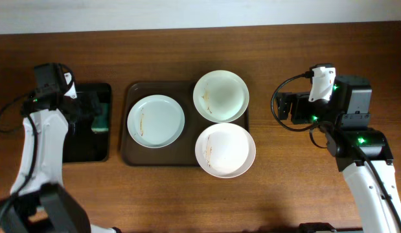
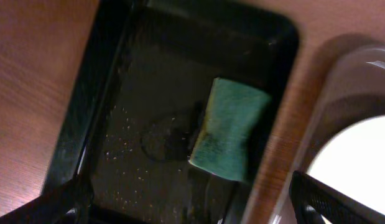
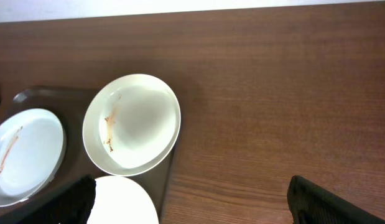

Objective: Clean dirty plates on tray and stack at the side
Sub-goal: 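Grasp the green sponge in the black bin with the left gripper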

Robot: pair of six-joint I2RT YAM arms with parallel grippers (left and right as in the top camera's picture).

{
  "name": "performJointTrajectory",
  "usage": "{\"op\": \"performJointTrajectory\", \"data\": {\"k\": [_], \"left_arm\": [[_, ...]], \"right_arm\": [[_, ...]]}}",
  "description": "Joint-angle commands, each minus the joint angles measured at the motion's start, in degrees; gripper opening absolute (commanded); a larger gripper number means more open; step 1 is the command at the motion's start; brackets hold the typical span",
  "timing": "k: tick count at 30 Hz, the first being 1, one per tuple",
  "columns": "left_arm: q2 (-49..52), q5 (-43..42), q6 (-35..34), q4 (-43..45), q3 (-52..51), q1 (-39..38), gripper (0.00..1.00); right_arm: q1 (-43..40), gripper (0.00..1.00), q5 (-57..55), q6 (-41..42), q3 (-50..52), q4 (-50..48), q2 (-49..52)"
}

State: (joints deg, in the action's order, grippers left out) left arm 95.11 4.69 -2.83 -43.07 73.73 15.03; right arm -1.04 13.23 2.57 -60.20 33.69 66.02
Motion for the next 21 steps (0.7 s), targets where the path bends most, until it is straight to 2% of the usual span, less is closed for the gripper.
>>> {"op": "performJointTrajectory", "data": {"k": [1, 6, 7, 10, 13, 21], "left_arm": [[6.3, 0.7, -1.9, 1.7, 0.8, 0.1, 0.99], [12.5, -1.0, 1.1, 6.5, 0.8, 0.1, 0.89], [13.6, -1.0, 1.1, 8.1, 0.8, 0.1, 0.79], [14.8, -3.4, 2.1, 10.6, 0.8, 0.1, 0.61], [15.0, -8.4, 5.9, 11.1, 0.8, 0.1, 0.59], [20.1, -11.2, 5.7, 9.4, 0.3, 0.0, 0.59]], "right_arm": [[0.3, 0.98, 0.7, 1.1, -0.9, 0.0, 0.0], [0.3, 0.98, 0.7, 1.1, -0.9, 0.0, 0.6], [0.3, 0.98, 0.7, 1.1, -0.9, 0.3, 1.1], [0.3, 0.98, 0.7, 1.1, -0.9, 1.3, 2.3], [0.3, 0.98, 0.7, 1.1, -0.9, 1.7, 3.2], [0.3, 0.98, 0.7, 1.1, -0.9, 1.7, 3.8]]}}
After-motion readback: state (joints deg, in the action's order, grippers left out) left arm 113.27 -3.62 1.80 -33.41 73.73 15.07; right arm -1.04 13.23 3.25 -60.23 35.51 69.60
